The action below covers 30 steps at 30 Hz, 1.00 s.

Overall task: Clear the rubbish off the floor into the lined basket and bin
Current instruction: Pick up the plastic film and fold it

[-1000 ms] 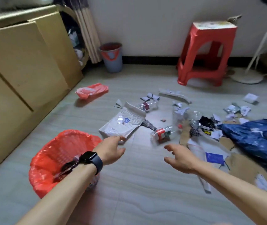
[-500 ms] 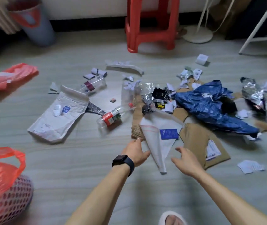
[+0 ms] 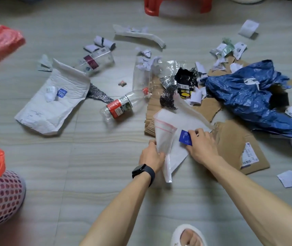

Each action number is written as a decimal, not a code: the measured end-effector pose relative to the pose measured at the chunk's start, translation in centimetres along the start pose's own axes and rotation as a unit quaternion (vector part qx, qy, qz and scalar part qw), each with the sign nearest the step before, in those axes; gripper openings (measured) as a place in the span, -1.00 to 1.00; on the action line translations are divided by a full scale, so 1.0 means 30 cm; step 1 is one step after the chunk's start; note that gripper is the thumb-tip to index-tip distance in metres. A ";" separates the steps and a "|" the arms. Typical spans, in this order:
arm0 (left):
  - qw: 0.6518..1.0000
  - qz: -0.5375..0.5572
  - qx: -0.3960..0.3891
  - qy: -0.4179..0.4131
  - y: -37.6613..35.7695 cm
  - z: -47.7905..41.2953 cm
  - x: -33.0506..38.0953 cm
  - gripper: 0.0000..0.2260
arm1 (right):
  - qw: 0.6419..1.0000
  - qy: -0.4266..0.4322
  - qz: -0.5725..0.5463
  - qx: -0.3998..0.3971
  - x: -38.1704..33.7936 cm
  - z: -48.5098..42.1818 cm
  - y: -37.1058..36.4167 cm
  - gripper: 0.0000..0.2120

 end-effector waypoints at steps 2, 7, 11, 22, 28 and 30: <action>1.000 -0.015 0.011 -0.022 0.099 0.043 -0.003 -0.72 | 0.999 0.004 -0.026 -0.032 -0.026 0.079 0.009 -0.54; 0.986 -0.118 0.052 -0.106 0.429 0.187 0.042 -0.76 | 0.992 0.024 -0.116 -0.042 -0.118 0.276 0.101 -0.75; 0.965 -0.165 0.131 -0.154 0.776 0.368 0.130 -0.78 | 0.986 0.078 -0.149 0.014 -0.254 0.405 0.324 -0.75; 0.830 -0.020 0.524 -0.188 1.692 1.151 0.045 -0.85 | 0.937 0.307 -0.136 0.096 -0.952 0.681 1.006 -0.74; 0.762 0.025 0.634 -0.127 1.889 1.406 -0.306 -0.83 | 0.891 0.402 -0.193 0.082 -1.391 0.799 1.075 -0.86; 0.751 0.045 0.652 -0.095 1.910 1.445 -0.426 -0.82 | 0.886 0.412 -0.195 0.083 -1.516 0.825 1.049 -0.90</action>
Point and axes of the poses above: each hand's wrist, its own z-axis away from the middle knuckle, its own y-axis out of the back of the hand, x = y × z, the point moved 5 cm from there along -z, towards the middle knuckle, and after that the axes turned 12 degrees about z, right-handed, at the moved point
